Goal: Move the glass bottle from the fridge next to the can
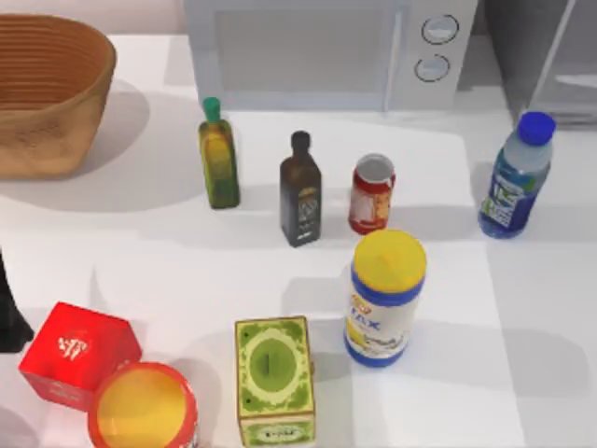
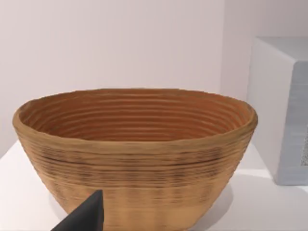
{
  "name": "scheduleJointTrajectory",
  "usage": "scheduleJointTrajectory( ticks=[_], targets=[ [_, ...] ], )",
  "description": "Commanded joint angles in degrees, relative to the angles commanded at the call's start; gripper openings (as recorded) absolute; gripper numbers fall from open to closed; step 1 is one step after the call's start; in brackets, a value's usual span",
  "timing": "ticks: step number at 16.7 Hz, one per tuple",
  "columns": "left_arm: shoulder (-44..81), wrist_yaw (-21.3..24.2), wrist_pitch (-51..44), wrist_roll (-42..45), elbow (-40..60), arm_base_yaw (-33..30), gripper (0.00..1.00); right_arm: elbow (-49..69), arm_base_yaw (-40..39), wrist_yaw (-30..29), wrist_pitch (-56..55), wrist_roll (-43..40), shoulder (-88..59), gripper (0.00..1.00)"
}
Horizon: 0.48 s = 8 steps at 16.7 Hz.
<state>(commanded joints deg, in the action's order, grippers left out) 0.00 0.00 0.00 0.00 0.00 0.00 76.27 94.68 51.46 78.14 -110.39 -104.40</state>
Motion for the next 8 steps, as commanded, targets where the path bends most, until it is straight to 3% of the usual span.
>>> scheduleJointTrajectory(
  ticks=[4,8],
  targets=[
    [0.00,0.00,0.00,0.00,0.00,0.00,1.00,-0.55,-10.90,-1.24,-12.71,11.75,-0.20,1.00],
    [0.00,0.00,0.00,0.00,0.00,0.00,1.00,-0.65,-14.45,-3.03,-25.14,31.31,-0.01,1.00]
  ],
)
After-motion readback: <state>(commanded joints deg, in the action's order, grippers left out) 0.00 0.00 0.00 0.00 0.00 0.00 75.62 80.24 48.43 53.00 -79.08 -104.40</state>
